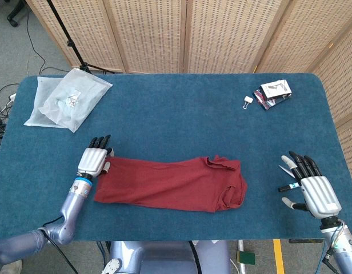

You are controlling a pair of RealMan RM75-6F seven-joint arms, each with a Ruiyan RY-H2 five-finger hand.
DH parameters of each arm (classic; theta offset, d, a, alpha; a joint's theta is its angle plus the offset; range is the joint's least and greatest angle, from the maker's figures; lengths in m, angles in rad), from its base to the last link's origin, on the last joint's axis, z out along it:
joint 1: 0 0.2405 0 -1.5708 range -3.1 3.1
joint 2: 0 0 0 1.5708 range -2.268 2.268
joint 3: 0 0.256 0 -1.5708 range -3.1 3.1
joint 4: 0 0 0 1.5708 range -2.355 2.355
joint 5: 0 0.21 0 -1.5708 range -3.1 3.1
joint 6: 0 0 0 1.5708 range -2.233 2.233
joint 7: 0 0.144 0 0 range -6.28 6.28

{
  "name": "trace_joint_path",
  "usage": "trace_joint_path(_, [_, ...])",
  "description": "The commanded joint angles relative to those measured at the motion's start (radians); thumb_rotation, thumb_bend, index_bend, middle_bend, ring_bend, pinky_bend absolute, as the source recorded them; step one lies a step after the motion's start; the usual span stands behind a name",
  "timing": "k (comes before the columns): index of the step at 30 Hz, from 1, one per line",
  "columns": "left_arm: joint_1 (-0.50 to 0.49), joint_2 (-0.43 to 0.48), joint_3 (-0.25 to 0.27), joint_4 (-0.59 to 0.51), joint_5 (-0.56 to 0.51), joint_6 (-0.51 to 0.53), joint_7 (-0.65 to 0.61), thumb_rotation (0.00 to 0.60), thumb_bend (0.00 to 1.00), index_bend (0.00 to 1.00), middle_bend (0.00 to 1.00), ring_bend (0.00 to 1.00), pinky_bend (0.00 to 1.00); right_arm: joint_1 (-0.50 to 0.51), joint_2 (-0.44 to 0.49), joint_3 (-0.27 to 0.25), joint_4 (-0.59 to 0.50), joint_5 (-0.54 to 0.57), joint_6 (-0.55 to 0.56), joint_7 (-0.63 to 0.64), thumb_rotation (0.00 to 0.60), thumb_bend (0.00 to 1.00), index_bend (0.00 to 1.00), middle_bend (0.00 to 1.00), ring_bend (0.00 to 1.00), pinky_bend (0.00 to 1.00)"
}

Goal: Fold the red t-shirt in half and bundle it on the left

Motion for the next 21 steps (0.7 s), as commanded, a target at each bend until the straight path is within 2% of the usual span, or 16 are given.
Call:
trace_joint_path(1, [0.009, -0.011, -0.001, 0.008, 0.018, 0.017, -0.019, 0.6, 0.46, 0.65, 0.0, 0.0, 0.0, -0.001, 0.001, 0.001, 0.0, 0.0, -0.001, 0.003, 0.6, 0.0, 0.0, 0.0, 0.0, 0.0])
trace_joint_path(14, [0.027, -0.039, -0.006, 0.038, 0.04, 0.037, -0.033, 0.6, 0.47, 0.7, 0.0, 0.0, 0.0, -0.004, 0.002, 0.006, 0.0, -0.007, -0.006, 0.011, 0.6, 0.0, 0.0, 0.0, 0.0, 0.0])
trace_joint_path(21, [0.03, -0.037, -0.017, 0.035, 0.052, 0.048, -0.037, 0.6, 0.55, 0.78, 0.0, 0.0, 0.0, -0.005, 0.002, 0.008, 0.001, -0.008, -0.008, 0.011, 0.6, 0.0, 0.0, 0.0, 0.0, 0.0])
